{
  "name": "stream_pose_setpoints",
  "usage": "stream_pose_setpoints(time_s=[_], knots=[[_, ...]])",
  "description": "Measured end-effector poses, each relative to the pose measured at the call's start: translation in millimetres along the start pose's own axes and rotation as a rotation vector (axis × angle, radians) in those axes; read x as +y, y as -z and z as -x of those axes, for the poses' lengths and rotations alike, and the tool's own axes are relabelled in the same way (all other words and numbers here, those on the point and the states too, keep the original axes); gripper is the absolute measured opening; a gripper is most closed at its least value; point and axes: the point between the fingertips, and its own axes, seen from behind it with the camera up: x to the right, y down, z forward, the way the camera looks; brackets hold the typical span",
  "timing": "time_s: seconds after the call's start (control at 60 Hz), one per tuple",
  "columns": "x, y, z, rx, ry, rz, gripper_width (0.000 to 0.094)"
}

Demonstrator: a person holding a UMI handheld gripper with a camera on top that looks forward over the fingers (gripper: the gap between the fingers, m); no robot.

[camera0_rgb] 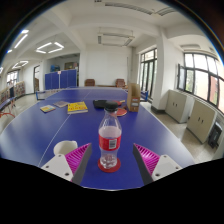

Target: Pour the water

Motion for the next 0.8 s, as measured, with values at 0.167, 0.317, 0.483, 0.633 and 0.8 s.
stream_pose_setpoints(time_s=[0.167,0.317,0.483,0.633,0.8], knots=[[7,124,15,0.056,-0.010,0.045,0.0848],[24,229,40,0.066,-0.012,0.063,0.0851],[43,300,61,0.062,-0.020,0.078,0.0851],[54,330,67,0.067,0.011,0.077,0.0853],[46,347,65,0.081,0.020,0.053,0.0853]])
